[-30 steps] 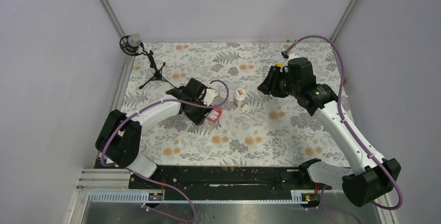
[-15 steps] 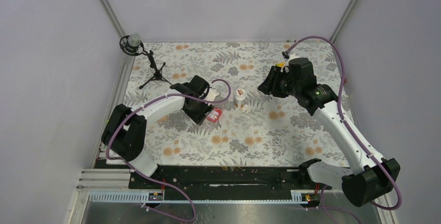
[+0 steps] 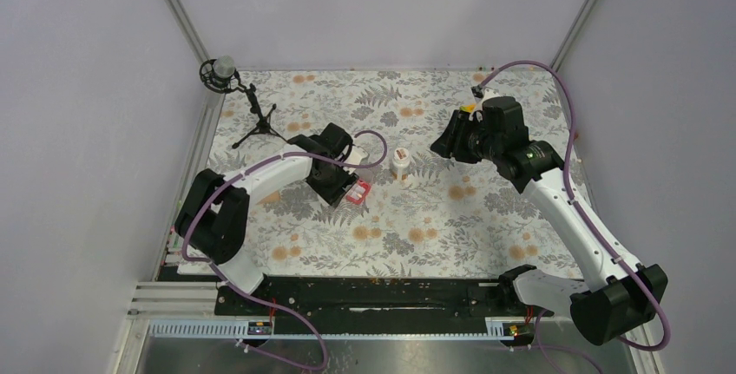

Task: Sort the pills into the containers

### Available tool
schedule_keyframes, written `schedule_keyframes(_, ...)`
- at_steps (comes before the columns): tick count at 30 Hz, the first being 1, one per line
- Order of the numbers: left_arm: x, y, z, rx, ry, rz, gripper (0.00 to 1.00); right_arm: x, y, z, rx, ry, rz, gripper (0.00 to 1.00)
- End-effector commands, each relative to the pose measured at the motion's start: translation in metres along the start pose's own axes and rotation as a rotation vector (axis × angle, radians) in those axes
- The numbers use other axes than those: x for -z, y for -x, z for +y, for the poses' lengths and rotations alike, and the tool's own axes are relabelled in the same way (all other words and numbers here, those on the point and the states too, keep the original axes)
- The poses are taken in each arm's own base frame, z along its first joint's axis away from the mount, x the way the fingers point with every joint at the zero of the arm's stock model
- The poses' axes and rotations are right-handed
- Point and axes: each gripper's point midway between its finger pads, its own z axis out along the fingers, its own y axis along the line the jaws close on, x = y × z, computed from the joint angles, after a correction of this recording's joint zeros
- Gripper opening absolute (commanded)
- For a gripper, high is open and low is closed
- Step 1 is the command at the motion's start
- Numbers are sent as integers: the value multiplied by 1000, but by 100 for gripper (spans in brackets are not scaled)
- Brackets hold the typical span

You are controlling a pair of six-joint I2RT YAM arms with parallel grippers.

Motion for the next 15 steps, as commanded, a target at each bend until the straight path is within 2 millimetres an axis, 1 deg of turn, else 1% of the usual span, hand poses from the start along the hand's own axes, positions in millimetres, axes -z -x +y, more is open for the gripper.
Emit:
schedule_keyframes(1, 8, 12, 5, 1, 34, -27, 0, 1, 9, 3, -8, 17, -34, 40)
schedule_keyframes(8, 11, 14, 1, -5, 21, -79, 0, 1, 10, 3, -12, 17, -37, 40)
schedule_keyframes(15, 15, 15, -1, -24, 21, -177, 0, 1, 10, 2, -17, 16, -36, 40)
